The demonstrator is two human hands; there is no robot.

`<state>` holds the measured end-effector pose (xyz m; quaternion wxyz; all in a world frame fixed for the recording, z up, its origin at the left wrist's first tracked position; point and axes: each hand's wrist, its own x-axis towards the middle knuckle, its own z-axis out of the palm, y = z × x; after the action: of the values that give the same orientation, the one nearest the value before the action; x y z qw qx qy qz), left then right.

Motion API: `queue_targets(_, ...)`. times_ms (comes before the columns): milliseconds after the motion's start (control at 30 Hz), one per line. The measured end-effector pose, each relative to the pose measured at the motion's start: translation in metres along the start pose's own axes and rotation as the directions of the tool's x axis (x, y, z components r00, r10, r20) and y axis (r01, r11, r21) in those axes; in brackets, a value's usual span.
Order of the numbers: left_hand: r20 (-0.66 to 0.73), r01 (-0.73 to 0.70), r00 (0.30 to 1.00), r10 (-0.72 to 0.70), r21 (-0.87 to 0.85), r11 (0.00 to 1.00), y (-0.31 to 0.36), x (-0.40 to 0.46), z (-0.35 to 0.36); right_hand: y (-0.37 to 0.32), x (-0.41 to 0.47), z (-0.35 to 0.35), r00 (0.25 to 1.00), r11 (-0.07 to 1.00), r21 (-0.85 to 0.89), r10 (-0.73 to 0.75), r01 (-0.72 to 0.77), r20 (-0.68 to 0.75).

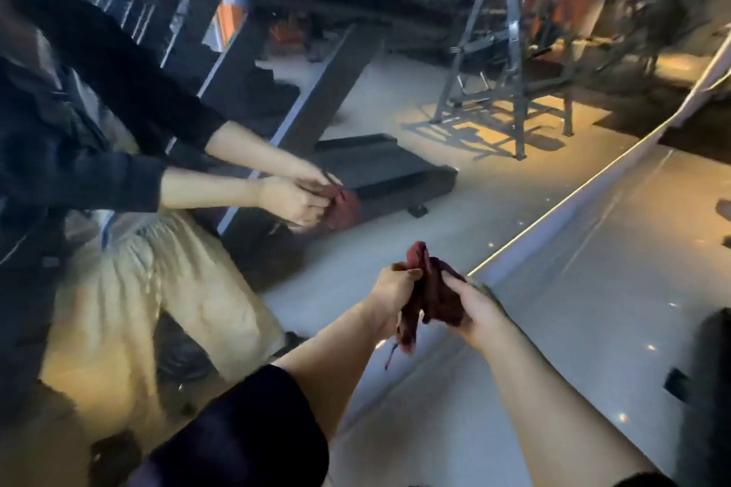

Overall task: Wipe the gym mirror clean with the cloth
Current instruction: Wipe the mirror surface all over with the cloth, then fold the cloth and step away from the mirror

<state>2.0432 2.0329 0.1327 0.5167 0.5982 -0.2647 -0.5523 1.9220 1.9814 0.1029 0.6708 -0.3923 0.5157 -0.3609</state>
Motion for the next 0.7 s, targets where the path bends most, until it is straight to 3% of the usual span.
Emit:
queue_targets(167, 0.092, 0.092, 0.993, -0.079, -0.136, 0.986, 0.048, 0.092, 0.108, -0.082, 0.093, -0.085, 0.982, 0.998, -0.003, -0.065, 0.066, -0.178)
queue_targets(267, 0.169, 0.126, 0.982, -0.090, -0.215, 0.969, 0.078, 0.137, 0.177, -0.113, 0.130, -0.139, 0.956, 0.980, 0.148, 0.168, -0.135, -0.240)
queue_targets(333, 0.213, 0.156, 0.972, -0.099, -0.274, 0.949, 0.095, 0.167, 0.219, -0.125, 0.152, -0.171, 0.928, 0.902, 0.307, 0.354, -0.305, -0.116)
queue_targets(400, 0.233, 0.186, 0.966, -0.117, -0.306, 0.934, 0.107, 0.196, 0.259, -0.139, 0.167, -0.200, 0.926, 0.796, 0.489, 0.369, -0.357, 0.077)
queue_targets(433, 0.259, 0.219, 0.956, -0.139, -0.313, 0.924, 0.112, 0.207, 0.278, -0.150, 0.176, -0.214, 0.940, 0.755, 0.565, 0.317, -0.332, 0.128)
queue_targets(500, 0.326, 0.270, 0.932, -0.160, -0.329, 0.905, 0.119, 0.224, 0.311, -0.179, 0.186, -0.237, 0.975, 0.755, 0.622, 0.210, -0.208, 0.072)
queue_targets(600, 0.460, 0.268, 0.882, -0.099, -0.318, 0.910, 0.125, 0.255, 0.357, -0.224, 0.208, -0.274, 0.982, 0.857, 0.515, 0.095, 0.002, -0.161)
queue_targets(700, 0.575, 0.266, 0.815, -0.070, -0.265, 0.927, 0.127, 0.291, 0.402, -0.257, 0.235, -0.316, 0.959, 0.901, 0.433, 0.124, -0.002, -0.254)
